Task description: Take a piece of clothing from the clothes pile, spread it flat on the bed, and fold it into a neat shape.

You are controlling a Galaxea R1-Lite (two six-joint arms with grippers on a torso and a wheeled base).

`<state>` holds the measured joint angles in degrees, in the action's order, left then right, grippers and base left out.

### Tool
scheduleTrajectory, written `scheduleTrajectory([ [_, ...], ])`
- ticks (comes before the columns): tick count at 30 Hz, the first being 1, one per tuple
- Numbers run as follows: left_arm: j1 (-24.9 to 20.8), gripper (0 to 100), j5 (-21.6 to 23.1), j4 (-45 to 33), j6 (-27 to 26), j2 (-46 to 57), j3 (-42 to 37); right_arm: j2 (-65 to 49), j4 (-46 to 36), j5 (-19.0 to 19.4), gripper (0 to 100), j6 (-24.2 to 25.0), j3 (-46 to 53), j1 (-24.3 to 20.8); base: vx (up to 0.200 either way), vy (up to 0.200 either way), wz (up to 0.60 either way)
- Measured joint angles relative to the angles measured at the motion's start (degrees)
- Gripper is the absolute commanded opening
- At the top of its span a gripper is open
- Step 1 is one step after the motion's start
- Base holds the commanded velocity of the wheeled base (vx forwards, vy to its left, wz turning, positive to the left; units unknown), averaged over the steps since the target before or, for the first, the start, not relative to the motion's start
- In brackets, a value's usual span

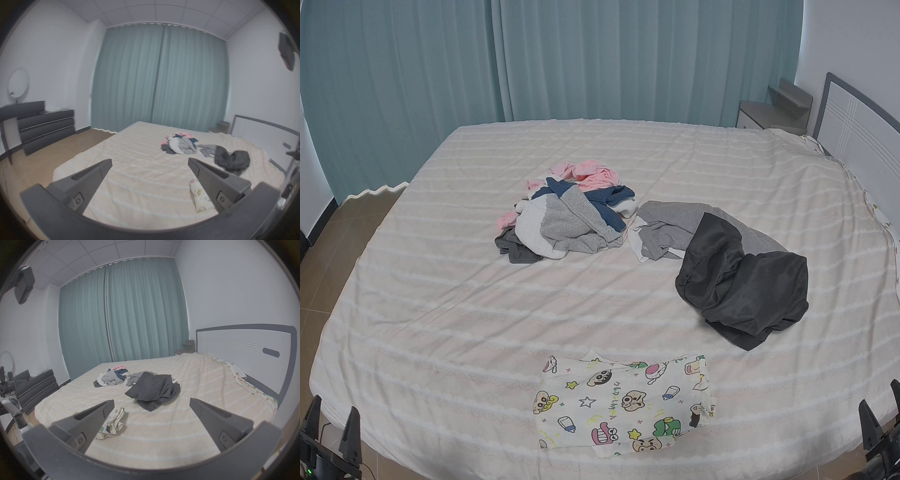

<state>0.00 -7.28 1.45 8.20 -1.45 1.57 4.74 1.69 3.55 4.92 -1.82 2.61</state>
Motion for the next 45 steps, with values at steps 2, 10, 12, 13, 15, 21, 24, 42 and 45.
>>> scheduleTrajectory([
  [2, 0.0, 100, 3.9, -0.1, -2.8, 0.3, -0.3, -0.4, 0.4, 1.0, 100, -1.3, 0.4, 0.0, 0.000, 0.000, 0.00],
  [10, 0.1, 100, 9.1, -1.5, -7.8, 0.8, -0.5, -3.0, 0.0, 3.3, 100, -10.9, 0.8, -1.8, 0.000, 0.000, 0.00],
  [12, 0.1, 100, 9.3, -1.7, -7.2, 0.9, -0.6, -3.4, -0.1, 2.0, 100, -10.2, 0.8, -2.1, 0.000, 0.000, 0.00],
  [13, 0.1, 100, 9.3, -1.7, -7.1, 0.9, -0.6, -3.5, -0.2, 1.4, 100, -9.5, 0.8, -2.1, 0.000, 0.000, 0.00],
  [15, 0.1, 100, 9.3, -1.7, -7.2, 0.9, -0.6, -3.7, -0.4, -0.2, 100, -7.9, 0.8, -2.2, 0.000, 0.000, 0.00],
  [21, 0.1, 100, 8.4, -1.7, -7.6, 0.9, -0.6, -4.0, -0.5, -0.4, 100, -1.9, 0.8, -2.3, 0.000, 0.000, 0.00],
  [24, 0.1, 100, 8.4, -1.7, -7.6, 0.9, -0.6, -4.0, -0.4, -0.4, 100, 1.9, 0.8, -2.3, 0.000, 0.000, 0.00],
  [42, 0.1, 100, 8.8, -1.6, -7.4, 0.9, -0.6, -4.1, -0.5, 1.5, 100, -10.3, 0.8, -2.3, 0.000, 0.000, 0.00],
  [45, 0.1, 100, 8.8, -1.6, -7.4, 0.8, -0.6, -4.0, -0.4, 2.3, 100, -9.4, 0.8, -2.3, 0.000, 0.000, 0.00],
])
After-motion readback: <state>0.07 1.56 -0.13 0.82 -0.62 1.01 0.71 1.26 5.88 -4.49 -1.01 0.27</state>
